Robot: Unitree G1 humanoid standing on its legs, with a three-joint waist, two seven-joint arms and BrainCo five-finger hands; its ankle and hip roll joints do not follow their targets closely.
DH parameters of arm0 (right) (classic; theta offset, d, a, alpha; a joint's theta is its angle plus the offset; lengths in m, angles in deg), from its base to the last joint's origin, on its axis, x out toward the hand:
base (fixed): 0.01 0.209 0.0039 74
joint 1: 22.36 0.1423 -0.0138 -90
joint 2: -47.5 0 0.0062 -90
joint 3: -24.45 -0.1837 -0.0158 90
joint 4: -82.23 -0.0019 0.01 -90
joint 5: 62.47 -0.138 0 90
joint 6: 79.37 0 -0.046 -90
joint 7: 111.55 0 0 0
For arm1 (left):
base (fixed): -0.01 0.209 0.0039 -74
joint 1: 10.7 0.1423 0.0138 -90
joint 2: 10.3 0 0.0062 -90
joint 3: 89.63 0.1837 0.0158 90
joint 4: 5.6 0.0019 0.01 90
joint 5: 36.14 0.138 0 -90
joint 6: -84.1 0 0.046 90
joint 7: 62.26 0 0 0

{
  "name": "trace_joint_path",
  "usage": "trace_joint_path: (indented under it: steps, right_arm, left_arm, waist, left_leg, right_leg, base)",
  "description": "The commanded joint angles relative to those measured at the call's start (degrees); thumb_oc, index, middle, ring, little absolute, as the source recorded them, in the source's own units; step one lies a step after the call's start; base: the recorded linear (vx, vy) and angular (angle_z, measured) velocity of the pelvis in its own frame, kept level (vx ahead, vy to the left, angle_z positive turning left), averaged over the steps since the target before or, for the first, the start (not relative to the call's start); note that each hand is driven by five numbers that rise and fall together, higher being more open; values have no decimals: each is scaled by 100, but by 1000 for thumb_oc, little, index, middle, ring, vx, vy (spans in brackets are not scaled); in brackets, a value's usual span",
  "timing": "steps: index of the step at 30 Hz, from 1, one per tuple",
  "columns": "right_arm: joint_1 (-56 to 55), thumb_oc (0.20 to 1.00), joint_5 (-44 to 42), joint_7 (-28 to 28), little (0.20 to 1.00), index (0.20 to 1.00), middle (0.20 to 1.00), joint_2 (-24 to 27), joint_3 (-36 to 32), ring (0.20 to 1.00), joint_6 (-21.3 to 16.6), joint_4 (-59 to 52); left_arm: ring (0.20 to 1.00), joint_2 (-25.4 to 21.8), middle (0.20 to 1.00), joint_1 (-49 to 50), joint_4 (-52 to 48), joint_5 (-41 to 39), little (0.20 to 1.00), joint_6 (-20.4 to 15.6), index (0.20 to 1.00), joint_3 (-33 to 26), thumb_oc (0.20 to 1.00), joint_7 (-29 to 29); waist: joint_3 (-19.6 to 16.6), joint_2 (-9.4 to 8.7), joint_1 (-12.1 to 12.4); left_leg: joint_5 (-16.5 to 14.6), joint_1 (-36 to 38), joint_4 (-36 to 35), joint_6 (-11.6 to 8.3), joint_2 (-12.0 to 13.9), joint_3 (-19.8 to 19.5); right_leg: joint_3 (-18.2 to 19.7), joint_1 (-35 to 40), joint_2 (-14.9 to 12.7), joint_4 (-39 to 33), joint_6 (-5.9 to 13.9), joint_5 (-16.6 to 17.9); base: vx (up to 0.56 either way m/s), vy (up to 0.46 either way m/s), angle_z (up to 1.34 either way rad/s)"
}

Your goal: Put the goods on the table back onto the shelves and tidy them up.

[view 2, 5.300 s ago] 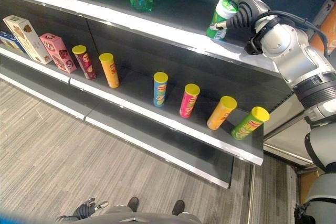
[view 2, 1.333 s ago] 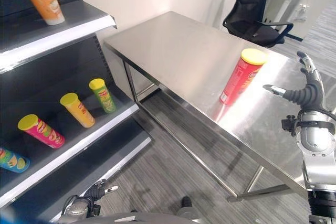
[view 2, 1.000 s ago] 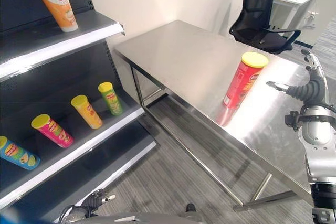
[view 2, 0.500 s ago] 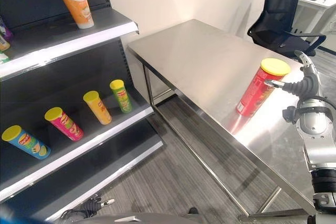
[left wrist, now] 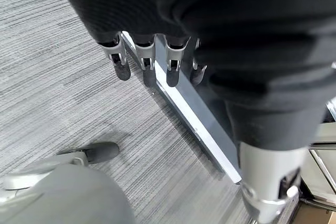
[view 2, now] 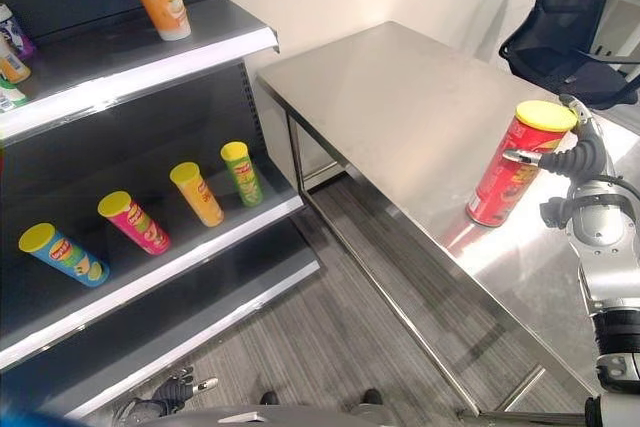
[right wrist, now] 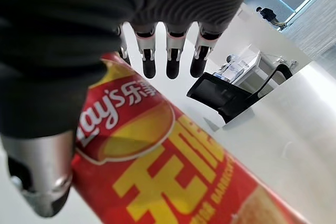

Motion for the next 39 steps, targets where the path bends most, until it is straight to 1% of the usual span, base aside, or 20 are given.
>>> trace_joint_path:
  steps: [1,9,19,28,32,39]
  right_arm:
    - [451,1000,-54,-195,1000,1000,1000,160,198,1000,-226,-45]
    - [231,1000,146,-305,1000,1000,1000,67,-79,1000,-231,-405]
    - [69,1000,-41,68,1000,1000,1000,90,-26,1000,-378,-997]
    - [185,1000,-113,283,1000,1000,1000,289,336,1000,-254,-661]
    - [172,1000,-185,414,1000,1000,1000,373,430,1000,-205,-613]
    - [91,1000,-198,503,1000,1000,1000,366,459,1000,-165,-674]
  left_arm:
    - [1000,-426,1000,-448,203,-303,1000,-19,1000,74,1000,-3]
    - [1000,-406,1000,-476,230,-254,1000,-16,1000,18,1000,15]
    - [1000,-381,1000,-482,169,-239,1000,-41,1000,24,1000,-22]
    - [1000,-380,1000,-512,157,-282,1000,-37,1000,76,1000,-32]
    - [1000,-370,1000,-517,186,-294,1000,-37,1000,74,1000,-29]
    - [1000,-382,1000,-531,152,-287,1000,-32,1000,59,1000,-46]
  waist:
    - [-108,-319,135]
    - [-121,-312,122]
    - [-152,-357,82]
    - [-153,-406,66]
    - [-134,-409,47]
    - [-129,-397,33]
  left_leg:
    - [-158,-17,34,-339,273,297]
    - [-187,-4,34,-333,267,299]
    - [-252,61,34,-309,263,358]
    - [-268,91,34,-302,269,396]
    - [-263,92,34,-307,269,400]
    - [-266,106,34,-311,269,412]
  right_leg:
    - [-126,219,136,97,-45,-566]
    - [-144,234,122,97,-37,-574]
    - [-79,235,111,97,-26,-570]
    - [-59,250,105,97,-23,-562]
    - [-53,246,100,97,-23,-560]
    - [-51,258,96,97,-24,-559]
  base:
    - [0,0,0]
    - [0,0,0]
    - [3,1,0]
    - [0,1,0]
    - [-6,2,-3]
    - [0,0,0]
